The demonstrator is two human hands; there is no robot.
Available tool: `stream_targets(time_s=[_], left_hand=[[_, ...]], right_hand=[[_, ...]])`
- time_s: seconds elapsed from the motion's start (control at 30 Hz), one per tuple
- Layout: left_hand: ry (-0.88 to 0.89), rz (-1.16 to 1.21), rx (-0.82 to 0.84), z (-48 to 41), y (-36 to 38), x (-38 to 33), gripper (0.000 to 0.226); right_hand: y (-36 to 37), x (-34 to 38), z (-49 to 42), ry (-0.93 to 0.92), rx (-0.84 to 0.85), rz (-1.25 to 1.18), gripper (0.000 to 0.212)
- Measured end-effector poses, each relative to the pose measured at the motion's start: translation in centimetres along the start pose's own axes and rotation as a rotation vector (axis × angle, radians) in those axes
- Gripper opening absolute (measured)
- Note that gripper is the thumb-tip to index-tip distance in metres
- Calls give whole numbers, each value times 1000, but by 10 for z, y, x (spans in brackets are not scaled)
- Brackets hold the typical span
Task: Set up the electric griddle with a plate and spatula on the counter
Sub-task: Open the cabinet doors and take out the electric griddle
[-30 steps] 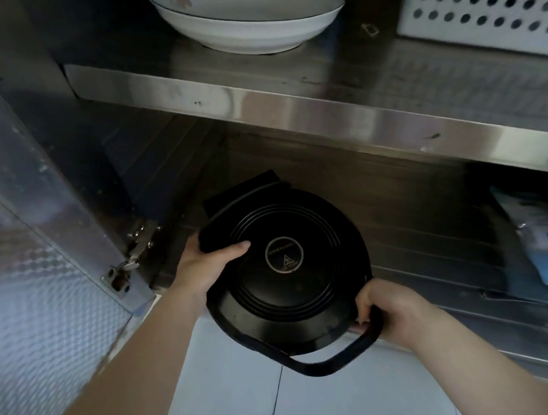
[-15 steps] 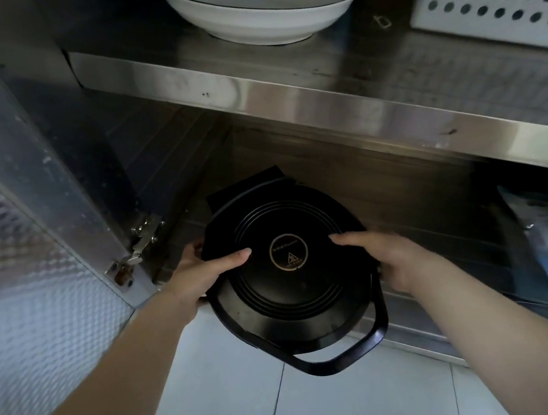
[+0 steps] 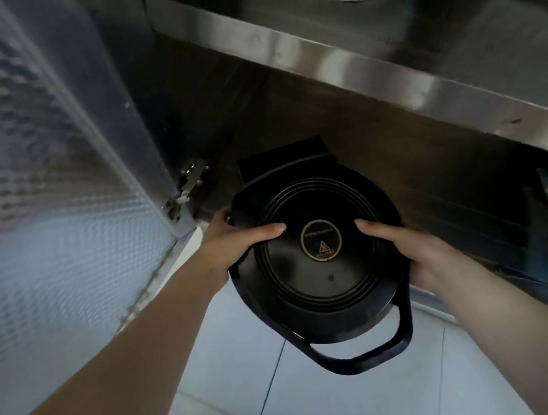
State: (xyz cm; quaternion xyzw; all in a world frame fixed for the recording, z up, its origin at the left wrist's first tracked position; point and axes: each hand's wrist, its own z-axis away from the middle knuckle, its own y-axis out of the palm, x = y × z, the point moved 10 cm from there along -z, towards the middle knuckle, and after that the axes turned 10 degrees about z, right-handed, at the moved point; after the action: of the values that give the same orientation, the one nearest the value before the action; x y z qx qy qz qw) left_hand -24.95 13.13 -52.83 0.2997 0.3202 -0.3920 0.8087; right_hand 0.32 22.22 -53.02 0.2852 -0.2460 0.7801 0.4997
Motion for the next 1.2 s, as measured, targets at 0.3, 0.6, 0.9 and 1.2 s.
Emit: stream_targets(time_s=[0.3,0.6,0.9,1.2], left_hand=[[-62,-16,-91,133,-23,-26,108],[-24,0,-100,284,-18,-100,109],[-36,-123,-38,414,-15,-178,99],[136,-200,49,492,17,-323,113]], right_hand=[[15,-2,127,67,58,8,80],[19,49,278,116,94,26,67],[29,69,431,242,115,-51,82],[30,200,538,-21,46,-155,87]])
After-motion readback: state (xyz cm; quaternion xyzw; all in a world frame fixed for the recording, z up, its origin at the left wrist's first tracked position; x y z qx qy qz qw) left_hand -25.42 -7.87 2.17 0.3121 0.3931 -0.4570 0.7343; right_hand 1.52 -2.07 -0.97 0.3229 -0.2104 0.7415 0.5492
